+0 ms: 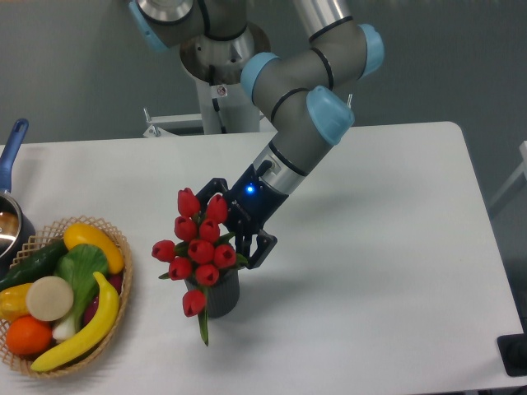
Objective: Pick up the flowers from the vase
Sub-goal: 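Lower the gripper around the tulip stems just above the vase rim, then close the gripper on the bundle of tulip stems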
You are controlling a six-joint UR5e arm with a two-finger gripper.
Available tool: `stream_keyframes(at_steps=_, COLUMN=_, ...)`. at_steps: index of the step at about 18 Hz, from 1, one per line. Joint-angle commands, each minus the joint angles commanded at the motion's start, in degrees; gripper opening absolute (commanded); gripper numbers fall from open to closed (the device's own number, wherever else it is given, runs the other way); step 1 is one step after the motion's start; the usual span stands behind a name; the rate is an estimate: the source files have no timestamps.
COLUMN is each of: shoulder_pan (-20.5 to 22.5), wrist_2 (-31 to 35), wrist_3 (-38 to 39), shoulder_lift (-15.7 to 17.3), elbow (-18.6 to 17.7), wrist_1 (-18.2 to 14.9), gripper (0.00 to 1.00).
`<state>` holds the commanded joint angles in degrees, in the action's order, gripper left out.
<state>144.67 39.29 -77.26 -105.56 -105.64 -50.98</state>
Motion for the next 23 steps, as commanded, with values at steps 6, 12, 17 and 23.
stream_keyframes(at_steps=6, shoulder_pan=-0.1, wrist_2=0.0, wrist_3=0.0, shoulder_lift=-0.2, elbow=0.0, wrist_1=0.0, gripper=0.78)
stream_keyframes(at_steps=12, shoulder_pan=-0.1, wrist_2=-0.3, wrist_3=0.1, shoulder_lift=0.1, elbow=0.0, wrist_1=0.0, gripper=0.55)
stream_keyframes(at_steps=17, shoulder_pan=-0.1, wrist_2=-0.4, wrist_3=0.7, shoulder_lift=0.4, elbow=0.2, wrist_1=0.0, gripper=0.42)
stream_keyframes(at_steps=23, shoulder_pan=0.4, wrist_2=-0.8, wrist_3=2.1, shoulder_lift=0.5, elbow=0.4, wrist_1=0.0, gripper=0.37)
